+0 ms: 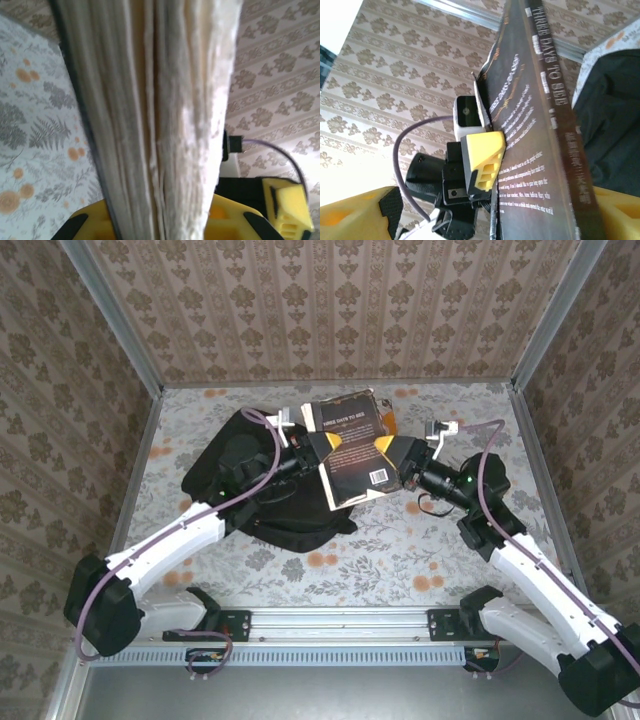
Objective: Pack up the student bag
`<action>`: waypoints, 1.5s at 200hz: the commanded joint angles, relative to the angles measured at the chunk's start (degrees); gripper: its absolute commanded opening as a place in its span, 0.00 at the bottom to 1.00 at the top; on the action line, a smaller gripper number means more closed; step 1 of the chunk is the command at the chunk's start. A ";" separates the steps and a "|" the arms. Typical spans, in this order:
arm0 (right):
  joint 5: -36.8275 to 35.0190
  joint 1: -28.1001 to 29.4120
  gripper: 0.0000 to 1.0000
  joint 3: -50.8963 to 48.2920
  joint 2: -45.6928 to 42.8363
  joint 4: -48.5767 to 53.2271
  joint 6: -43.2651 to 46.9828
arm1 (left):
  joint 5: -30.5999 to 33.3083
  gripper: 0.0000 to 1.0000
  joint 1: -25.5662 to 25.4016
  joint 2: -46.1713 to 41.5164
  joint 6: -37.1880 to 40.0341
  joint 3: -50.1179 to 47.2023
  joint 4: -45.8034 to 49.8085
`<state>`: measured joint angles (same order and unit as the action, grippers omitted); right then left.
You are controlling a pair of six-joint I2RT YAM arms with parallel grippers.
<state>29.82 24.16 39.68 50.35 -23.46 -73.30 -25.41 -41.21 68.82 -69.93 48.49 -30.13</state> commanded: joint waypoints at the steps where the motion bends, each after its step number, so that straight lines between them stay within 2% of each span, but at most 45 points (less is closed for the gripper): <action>1: -4.73 3.31 0.89 -4.14 1.69 -12.28 -5.77 | 11.02 0.10 -0.27 -1.35 -2.18 0.33 -11.91; 17: -7.90 5.02 0.91 -5.70 2.63 -16.92 -7.47 | 13.48 0.10 -0.72 -1.40 -2.40 0.33 -13.46; 46: -10.11 6.34 0.94 -4.99 2.08 -14.84 -4.06 | 14.42 0.12 -1.10 -0.88 -2.92 0.55 -15.79; 58: -10.53 6.22 0.95 -4.36 0.96 -11.08 -0.62 | 14.04 0.12 -0.92 -1.08 -2.78 0.96 -15.84; 73: -12.50 6.08 0.95 -2.41 -1.84 -0.52 5.42 | 13.81 0.12 -0.54 -1.93 -2.18 1.24 -14.91; 87: -16.03 6.03 0.96 -3.74 -4.87 2.38 6.48 | 14.64 0.12 -0.23 -3.48 -0.90 1.04 -13.35; 108: -20.63 5.99 0.97 -7.85 -7.19 -0.80 3.21 | 17.81 0.14 -0.17 -6.40 1.33 0.07 -11.53; 151: -19.78 7.27 0.98 -11.03 -2.60 -11.80 -3.30 | 22.42 0.16 -1.33 -6.41 0.13 -1.31 -13.40; 220: -21.39 12.85 0.97 -3.03 4.89 -17.31 -0.84 | 25.25 0.17 -5.35 -2.09 -0.60 -1.40 -15.51; 248: -21.52 14.22 0.87 -1.48 8.06 -21.12 -1.17 | 27.44 0.18 -6.69 -1.57 -0.38 -2.12 -14.53; 300: -24.11 15.03 0.47 -0.97 7.72 -19.57 1.30 | 30.41 0.19 -8.07 -1.93 0.22 -3.06 -12.76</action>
<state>7.68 38.59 36.77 58.87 -40.47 -74.19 2.63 -48.73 67.68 -69.91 45.32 -39.48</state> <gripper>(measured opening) 0.583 0.190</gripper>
